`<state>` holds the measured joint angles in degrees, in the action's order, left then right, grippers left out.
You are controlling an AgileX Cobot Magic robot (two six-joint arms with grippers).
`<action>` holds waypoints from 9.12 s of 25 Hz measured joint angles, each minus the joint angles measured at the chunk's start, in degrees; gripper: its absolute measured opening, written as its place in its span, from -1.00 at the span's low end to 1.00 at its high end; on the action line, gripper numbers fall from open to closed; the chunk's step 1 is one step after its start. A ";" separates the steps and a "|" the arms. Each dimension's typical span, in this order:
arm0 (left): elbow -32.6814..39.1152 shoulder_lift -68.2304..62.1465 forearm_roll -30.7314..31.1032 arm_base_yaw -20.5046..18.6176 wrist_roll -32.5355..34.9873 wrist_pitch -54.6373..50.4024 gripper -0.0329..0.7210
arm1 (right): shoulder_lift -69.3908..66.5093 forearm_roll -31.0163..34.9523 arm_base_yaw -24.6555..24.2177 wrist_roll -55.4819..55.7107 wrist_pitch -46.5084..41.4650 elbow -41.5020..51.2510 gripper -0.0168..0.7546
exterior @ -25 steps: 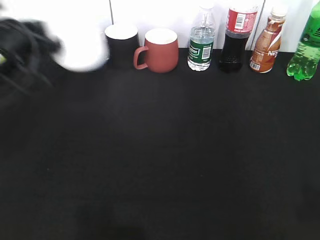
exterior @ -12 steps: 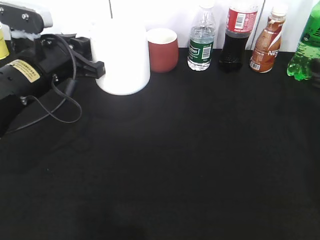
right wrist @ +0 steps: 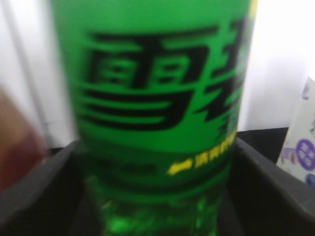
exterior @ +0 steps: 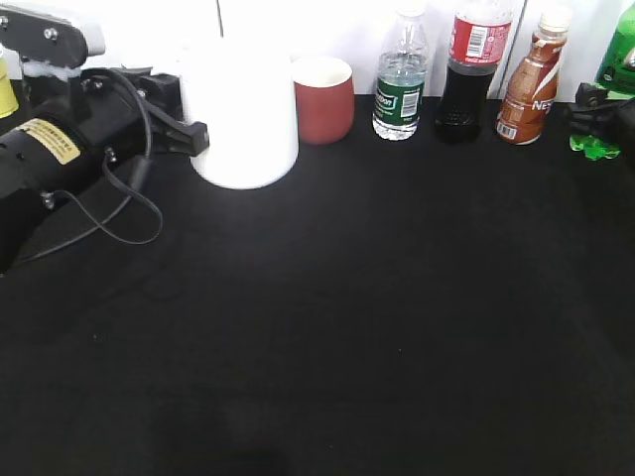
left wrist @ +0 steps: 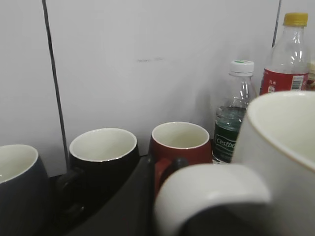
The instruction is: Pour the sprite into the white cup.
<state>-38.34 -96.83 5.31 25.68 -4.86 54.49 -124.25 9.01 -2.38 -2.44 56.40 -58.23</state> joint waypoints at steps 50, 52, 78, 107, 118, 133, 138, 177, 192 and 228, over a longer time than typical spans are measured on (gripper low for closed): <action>0.00 -4.01 10.38 0.00 -2.33 -9.13 -0.71 | 24.87 -18.15 23.78 -77.23 -22.51 9.42 0.07; 0.00 -4.01 10.48 0.00 -2.33 -9.33 -0.71 | 24.87 -18.15 23.78 -77.86 -22.09 9.42 0.07; 0.00 -4.11 13.00 0.00 -2.17 -10.18 -0.71 | 24.87 -17.86 23.78 -83.01 -20.60 9.36 0.07; -4.83 -7.34 -2.36 -31.49 0.28 5.34 -0.71 | 28.89 -5.69 23.69 2.86 -9.75 15.61 0.07; -35.26 -31.94 -0.42 -34.11 1.09 -3.92 -0.71 | 28.89 -5.58 23.69 2.76 -11.17 15.61 0.07; -40.09 -36.68 -1.53 -31.51 -0.62 -6.69 -0.27 | 28.89 -5.46 23.69 3.45 -12.78 15.61 0.06; -18.52 -22.63 -1.37 -31.51 -0.63 -3.43 -0.27 | 28.89 0.43 22.65 0.96 -12.60 15.61 0.06; 5.56 22.04 3.72 -8.59 -7.93 -40.84 0.08 | 24.77 -15.19 -2.18 11.63 -22.36 19.39 0.56; 1.21 70.55 -1.13 -8.59 -2.12 -119.76 0.60 | 90.42 -9.01 14.32 5.53 -116.12 20.87 0.52; 7.50 97.18 -9.11 -26.24 8.16 -115.05 -0.27 | 124.70 -4.65 -3.26 2.44 -116.03 29.87 0.51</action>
<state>-30.84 0.35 -3.80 -0.56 3.30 -60.56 0.45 4.36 -5.65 0.00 -59.63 -28.35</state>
